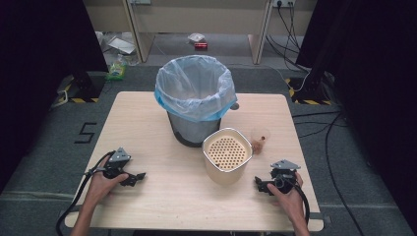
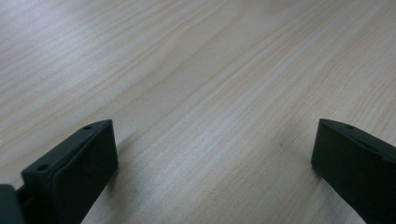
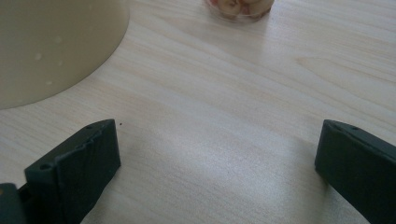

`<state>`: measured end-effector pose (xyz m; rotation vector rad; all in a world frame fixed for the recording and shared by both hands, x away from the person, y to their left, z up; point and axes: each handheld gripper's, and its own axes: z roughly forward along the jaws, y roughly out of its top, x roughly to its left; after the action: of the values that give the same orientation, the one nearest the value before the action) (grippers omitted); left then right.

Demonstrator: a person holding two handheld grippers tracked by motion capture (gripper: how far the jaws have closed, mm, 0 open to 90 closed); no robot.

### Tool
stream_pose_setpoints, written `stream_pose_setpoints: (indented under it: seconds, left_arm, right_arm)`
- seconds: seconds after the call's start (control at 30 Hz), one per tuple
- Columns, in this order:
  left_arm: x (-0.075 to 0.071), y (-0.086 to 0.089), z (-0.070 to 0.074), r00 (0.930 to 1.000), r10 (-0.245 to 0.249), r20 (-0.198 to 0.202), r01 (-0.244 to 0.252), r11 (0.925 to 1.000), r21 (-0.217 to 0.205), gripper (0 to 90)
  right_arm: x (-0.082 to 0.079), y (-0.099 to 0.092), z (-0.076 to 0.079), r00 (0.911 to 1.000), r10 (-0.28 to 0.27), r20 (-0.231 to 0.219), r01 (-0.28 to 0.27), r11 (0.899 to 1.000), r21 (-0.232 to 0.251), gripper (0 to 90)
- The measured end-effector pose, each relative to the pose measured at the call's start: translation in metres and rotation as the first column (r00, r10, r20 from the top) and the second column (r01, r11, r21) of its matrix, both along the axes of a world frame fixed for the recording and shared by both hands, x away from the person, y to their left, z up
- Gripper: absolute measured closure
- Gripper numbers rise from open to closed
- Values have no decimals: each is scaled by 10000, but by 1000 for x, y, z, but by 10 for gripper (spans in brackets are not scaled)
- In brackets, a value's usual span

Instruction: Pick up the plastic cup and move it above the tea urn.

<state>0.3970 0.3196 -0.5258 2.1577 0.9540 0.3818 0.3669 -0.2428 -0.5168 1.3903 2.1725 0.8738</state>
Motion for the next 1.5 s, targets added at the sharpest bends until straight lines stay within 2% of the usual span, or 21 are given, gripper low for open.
stream_pose_setpoints:
  seconds: [0.37, 0.43, 0.5, 0.53, 0.57, 0.6, 0.67, 0.73, 0.8, 0.87, 1.07, 1.13, 1.3, 1.37, 1.43, 1.5]
  left_arm:
    - [0, 0, 0, 10000, 1, 3, -1, 10000, 0, 0]
    - [0, 0, 0, 10000, 3, 2, -3, 10000, 0, 0]
    - [0, 0, 0, 10000, 5, 3, -5, 10000, 1, 0]
    - [0, 0, 0, 10000, 4, 2, -4, 10000, 5, 0]
    - [0, 0, 0, 10000, 4, 1, -4, 10000, 7, 0]
    - [0, 0, 0, 10000, 4, 3, -4, 10000, 7, 0]
    - [0, 0, 0, 10000, 5, 3, -5, 10000, 8, 0]
    - [0, 0, 0, 10000, 5, 3, -5, 10000, 7, 0]
    - [0, 0, 0, 10000, 7, 2, -7, 10000, 4, 0]
    - [0, 0, 0, 10000, 6, 4, -6, 10000, 7, 0]
    - [0, 0, 0, 10000, 8, 3, -8, 10000, 8, 0]
    - [0, 0, 0, 10000, 9, 3, -9, 10000, 8, 0]
    - [0, 0, 0, 10000, 14, 13, -14, 10000, 11, 0]
    - [0, 0, 0, 10000, 10, 4, -10, 10000, 9, 0]
    - [0, 0, 0, 10000, 15, 20, -15, 10000, 7, 0]
    - [0, 0, 0, 10000, 17, 18, -17, 10000, 4, 0]
  right_arm:
    - [-2, -1, 0, 10000, 85, -31, -85, 10000, 39, 14]
    - [-3, -2, 1, 9999, 173, -3, -173, 9998, 45, 69]
    - [-3, -4, 4, 9984, 512, 244, -514, 9986, 85, 230]
    - [-4, -4, 4, 9971, 658, 388, -660, 9978, 40, 219]
    - [-4, -4, 5, 9971, 620, 440, -620, 9981, -31, 169]
    - [-5, -4, 6, 9973, 565, 462, -559, 9983, -131, 159]
    - [-6, -5, 10, 9972, 497, 552, -499, 9988, 12, 209]
    - [-6, -7, 15, 9969, 296, 726, -315, 9992, 252, 192]
    - [-6, -9, 18, 9964, 262, 801, -286, 9992, 285, 198]
    - [-7, -15, 26, 9948, -5, 1015, -49, 9986, 531, 243]
    - [-3, -22, 39, 9952, -257, 949, 205, 9982, 556, 291]
    - [-1, -24, 45, 9946, -239, 1010, 183, 9983, 561, 295]
    - [5, -32, 63, 9907, -582, 1234, 479, 9952, 849, 315]
    - [7, -34, 66, 9904, -615, 1241, 504, 9946, 905, 328]
    - [14, -36, 73, 9894, -680, 1283, 528, 9916, 1180, 342]
    - [20, -36, 79, 9890, -688, 1307, 529, 9911, 1219, 373]
